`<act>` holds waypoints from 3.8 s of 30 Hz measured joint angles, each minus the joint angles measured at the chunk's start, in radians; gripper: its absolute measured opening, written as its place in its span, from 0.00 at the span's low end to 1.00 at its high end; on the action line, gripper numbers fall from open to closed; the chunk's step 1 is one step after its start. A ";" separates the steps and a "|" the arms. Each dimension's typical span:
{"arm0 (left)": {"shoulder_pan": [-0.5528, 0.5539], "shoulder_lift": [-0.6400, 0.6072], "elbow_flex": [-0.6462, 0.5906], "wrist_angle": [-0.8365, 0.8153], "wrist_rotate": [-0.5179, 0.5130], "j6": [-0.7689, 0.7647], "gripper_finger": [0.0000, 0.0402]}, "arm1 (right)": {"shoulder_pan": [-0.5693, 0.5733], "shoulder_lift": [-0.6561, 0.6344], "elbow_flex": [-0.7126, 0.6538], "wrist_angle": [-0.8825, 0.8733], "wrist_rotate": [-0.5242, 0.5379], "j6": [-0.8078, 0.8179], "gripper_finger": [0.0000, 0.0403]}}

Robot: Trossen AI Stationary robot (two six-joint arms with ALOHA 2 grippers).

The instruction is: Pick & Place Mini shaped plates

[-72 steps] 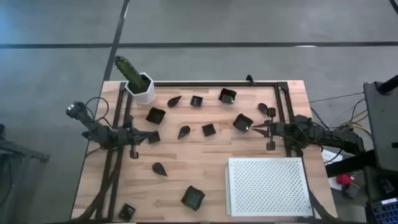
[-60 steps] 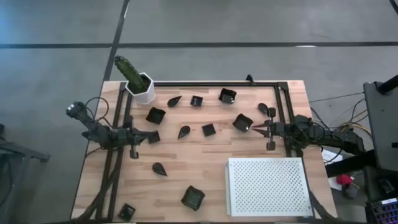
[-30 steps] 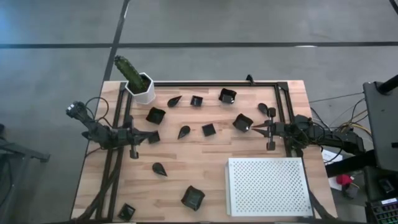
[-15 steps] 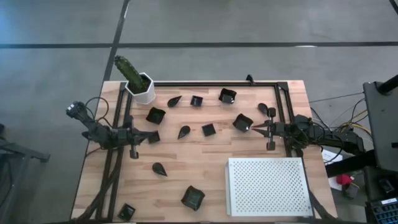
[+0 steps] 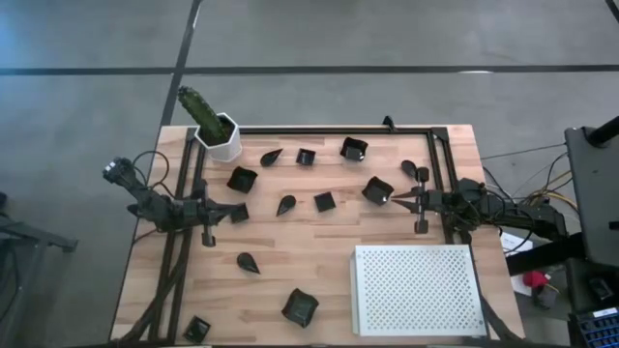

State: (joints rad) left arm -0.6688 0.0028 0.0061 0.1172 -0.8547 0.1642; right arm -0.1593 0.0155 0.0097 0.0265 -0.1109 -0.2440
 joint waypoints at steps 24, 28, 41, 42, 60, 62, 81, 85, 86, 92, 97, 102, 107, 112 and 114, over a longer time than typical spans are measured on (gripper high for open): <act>0.000 0.000 0.000 0.001 0.000 -0.005 0.00 | 0.000 0.000 0.000 0.000 0.000 0.000 0.07; 0.000 0.000 0.000 0.004 0.000 -0.071 0.00 | 0.000 0.000 0.000 0.000 0.000 0.000 0.07; 0.000 0.000 0.006 0.027 0.000 -0.017 0.00 | 0.000 0.000 0.000 0.000 0.000 0.000 0.07; 0.000 0.005 0.014 0.009 0.000 -0.006 0.00 | 0.000 0.000 0.000 0.000 0.000 0.000 0.07; 0.000 0.409 0.370 -0.191 -0.015 -0.012 0.00 | 0.000 0.000 0.000 0.000 0.000 -0.001 0.07; 0.000 0.471 0.408 -0.232 -0.013 -0.040 0.00 | 0.000 0.000 0.000 0.000 0.000 0.000 0.07; 0.000 1.048 0.724 -0.414 0.161 -0.422 0.00 | 0.000 0.000 0.000 0.000 0.000 -0.001 0.07; 0.000 1.142 0.780 -0.405 0.157 -0.468 0.00 | 0.000 0.000 0.000 0.000 0.000 0.015 0.07; 0.000 1.166 0.789 -0.409 0.158 -0.481 0.00 | 0.000 0.000 0.000 0.000 0.000 0.021 0.07; 0.000 1.268 0.854 -0.407 0.174 -0.552 0.05 | 0.000 0.000 0.000 0.000 0.000 0.027 0.07; 0.012 1.308 0.879 -0.408 0.140 -0.616 0.16 | 0.000 0.000 0.000 0.000 -0.001 0.027 0.07; 0.072 1.318 0.891 -0.512 0.114 -0.765 0.25 | 0.000 0.000 0.000 0.000 -0.001 0.027 0.07; 0.198 1.304 0.893 -0.670 0.121 -0.982 0.28 | 0.000 0.000 0.000 0.000 -0.001 0.027 0.07; 0.388 1.304 0.896 -0.848 0.278 -1.117 0.28 | 0.000 0.000 0.000 0.000 -0.001 0.027 0.07; 0.471 1.306 0.886 -0.886 0.357 -1.143 0.28 | 0.000 0.000 0.000 0.000 -0.001 0.027 0.07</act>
State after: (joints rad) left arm -0.1975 1.3084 0.8922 -0.7688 -0.4982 -0.9791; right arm -0.1593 0.0158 0.0097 0.0261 -0.1119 -0.2169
